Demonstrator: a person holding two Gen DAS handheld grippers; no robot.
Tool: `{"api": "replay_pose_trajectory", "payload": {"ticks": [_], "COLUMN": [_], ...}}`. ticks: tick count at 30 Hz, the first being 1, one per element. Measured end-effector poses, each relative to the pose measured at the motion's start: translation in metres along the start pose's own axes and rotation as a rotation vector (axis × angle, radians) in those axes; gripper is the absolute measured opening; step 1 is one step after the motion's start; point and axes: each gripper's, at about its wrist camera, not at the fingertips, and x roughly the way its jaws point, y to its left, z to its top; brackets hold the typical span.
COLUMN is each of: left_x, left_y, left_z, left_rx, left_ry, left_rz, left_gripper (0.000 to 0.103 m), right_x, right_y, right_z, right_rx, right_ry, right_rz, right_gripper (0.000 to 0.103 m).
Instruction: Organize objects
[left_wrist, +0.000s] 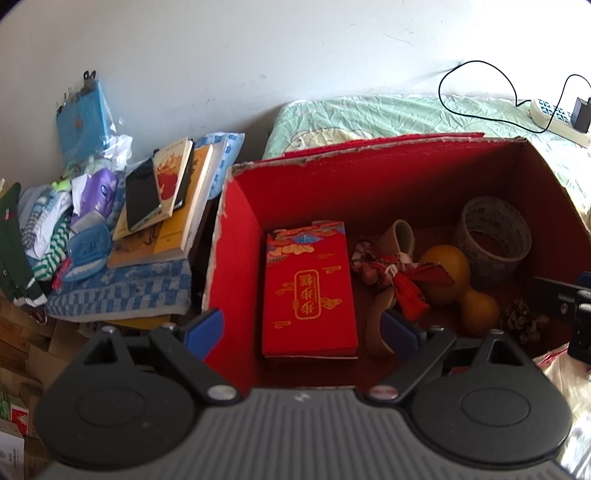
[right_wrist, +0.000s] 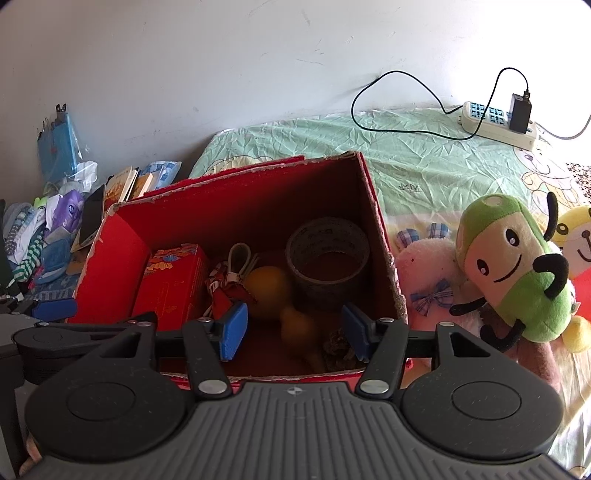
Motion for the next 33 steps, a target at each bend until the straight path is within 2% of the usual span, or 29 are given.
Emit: {"api": "replay_pose_trajectory", "payload": {"ticks": [33], "left_x": [0.0039], "left_y": [0.0002], "left_z": [-0.0016], "left_rx": [0.003], "left_ry": [-0.028], "left_rz": [-0.005], "left_gripper": [0.094], "right_x": [0.0028], "right_y": [-0.0048], "right_z": [-0.0071], "right_rx": [0.036], "right_ry": [-0.001], "right_rz": [0.002], "right_gripper": [0.060]}}
